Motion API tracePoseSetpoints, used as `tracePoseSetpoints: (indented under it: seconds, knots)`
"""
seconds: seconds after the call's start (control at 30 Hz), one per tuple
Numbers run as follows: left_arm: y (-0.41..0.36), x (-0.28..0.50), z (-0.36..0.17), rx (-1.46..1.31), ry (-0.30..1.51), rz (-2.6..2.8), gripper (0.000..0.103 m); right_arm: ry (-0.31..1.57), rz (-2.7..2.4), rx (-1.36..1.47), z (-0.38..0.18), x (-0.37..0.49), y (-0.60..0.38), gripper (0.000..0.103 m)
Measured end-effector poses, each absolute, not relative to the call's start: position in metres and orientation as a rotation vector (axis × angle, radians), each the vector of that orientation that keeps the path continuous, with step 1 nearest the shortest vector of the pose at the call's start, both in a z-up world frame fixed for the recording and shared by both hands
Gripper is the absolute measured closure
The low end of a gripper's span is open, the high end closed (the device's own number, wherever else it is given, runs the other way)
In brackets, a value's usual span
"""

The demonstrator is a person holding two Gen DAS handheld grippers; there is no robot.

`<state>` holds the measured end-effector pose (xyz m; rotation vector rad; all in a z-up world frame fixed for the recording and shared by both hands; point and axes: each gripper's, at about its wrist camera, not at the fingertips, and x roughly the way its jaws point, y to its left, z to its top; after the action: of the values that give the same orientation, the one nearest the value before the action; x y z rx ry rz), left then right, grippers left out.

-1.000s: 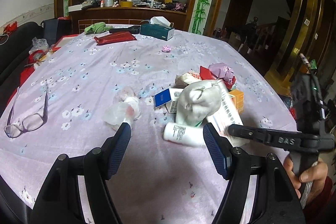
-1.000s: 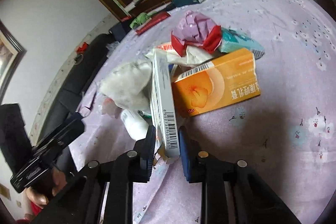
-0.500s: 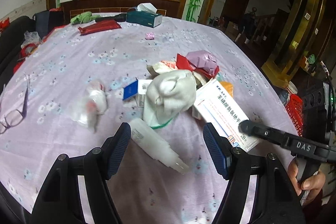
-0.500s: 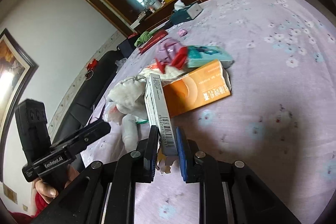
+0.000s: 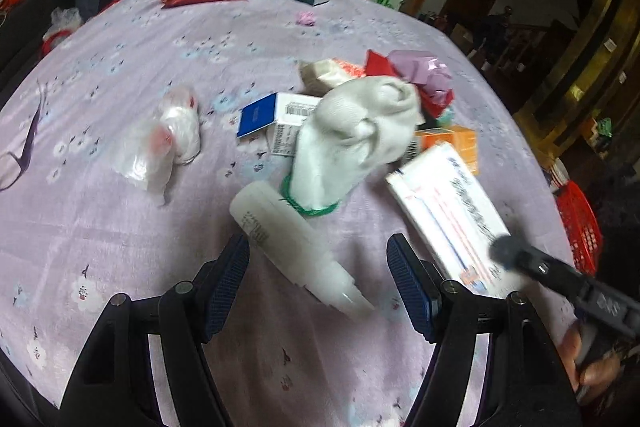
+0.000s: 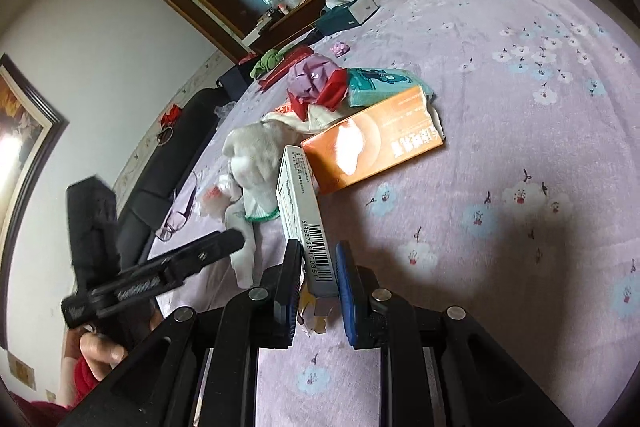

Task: Collect trash
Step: 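Grasp the white tube box with the right tool while the left tool grasps the white spray bottle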

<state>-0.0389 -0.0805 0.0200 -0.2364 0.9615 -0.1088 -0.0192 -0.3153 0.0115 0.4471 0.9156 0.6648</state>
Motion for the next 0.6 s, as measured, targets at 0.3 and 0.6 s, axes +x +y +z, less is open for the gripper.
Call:
tracePoseSetpoints:
  seconds: [0.3,0.6]
  knots:
    - [-0.08,-0.024,0.007,-0.178,0.987,-0.062,0.062,0.923,0.663,0.304,0.019,-0.036,-0.298,0.079]
    - [-0.076,-0.031,0.006,-0.135,0.955,-0.111,0.067,0.977,0.688,0.253,0.013,-0.038,-0.272,0.063]
